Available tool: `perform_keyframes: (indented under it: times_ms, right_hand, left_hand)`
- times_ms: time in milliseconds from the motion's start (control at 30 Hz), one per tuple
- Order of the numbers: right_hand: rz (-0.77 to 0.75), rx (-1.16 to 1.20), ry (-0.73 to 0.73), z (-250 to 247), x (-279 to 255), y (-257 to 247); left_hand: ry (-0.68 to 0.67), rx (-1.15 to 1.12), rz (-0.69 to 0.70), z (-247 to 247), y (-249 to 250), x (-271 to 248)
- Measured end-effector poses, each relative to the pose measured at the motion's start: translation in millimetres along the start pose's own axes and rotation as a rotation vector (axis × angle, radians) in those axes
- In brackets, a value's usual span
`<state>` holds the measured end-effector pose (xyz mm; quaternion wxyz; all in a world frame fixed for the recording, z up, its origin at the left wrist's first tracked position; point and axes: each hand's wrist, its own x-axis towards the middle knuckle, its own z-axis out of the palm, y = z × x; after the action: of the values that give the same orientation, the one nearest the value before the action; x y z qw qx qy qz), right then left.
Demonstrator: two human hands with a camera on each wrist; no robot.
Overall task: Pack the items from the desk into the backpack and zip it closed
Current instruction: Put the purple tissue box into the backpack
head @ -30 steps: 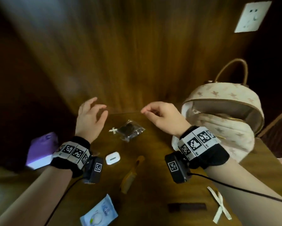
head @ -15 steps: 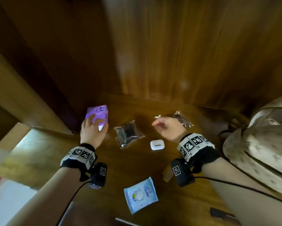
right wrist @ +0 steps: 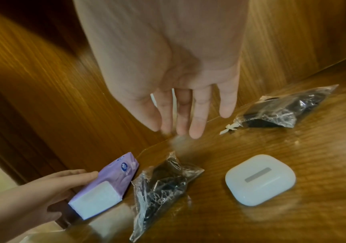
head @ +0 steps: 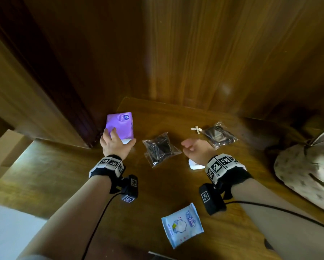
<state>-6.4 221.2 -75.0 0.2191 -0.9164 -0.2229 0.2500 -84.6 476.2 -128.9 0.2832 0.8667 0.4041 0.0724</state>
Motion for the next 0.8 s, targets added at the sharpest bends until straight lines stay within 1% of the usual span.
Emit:
perform_keyframes:
  times_ms: [67, 200, 267, 367, 467, 667, 800]
  right_hand:
    - [0.019, -0.031, -0.002, 3.3, 1.4, 2.3]
    - [0.081, -0.059, -0.004, 10.2, 0.0, 13.8]
    - [0.124, -0.05, -0.004, 11.6, -2.3, 20.2]
    - [0.165, -0.014, -0.015, 11.5, -6.0, 27.8]
    - [0.184, -0.005, -0.013, 11.4, -7.2, 33.8]
    - [0.211, -0.083, -0.04, 18.8, -6.6, 43.9]
    - [0.231, -0.105, -0.035, 27.0, -11.2, 54.3]
  left_hand:
    - [0.008, -0.011, -0.038, 5.9, 3.1, 5.5]
    - [-0.041, 0.027, -0.154, 13.1, 4.8, 15.4]
    - [-0.018, 0.032, -0.179, 18.0, 3.8, 18.9]
    - [0.044, -0.037, -0.214, 24.1, 3.0, 21.5]
    - [0.04, -0.071, -0.252, 25.1, 3.8, 23.3]
    - [0.025, -0.073, -0.252, 21.1, 1.3, 23.2]
    - [-0.001, -0.076, -0.2, 20.7, -4.2, 15.5]
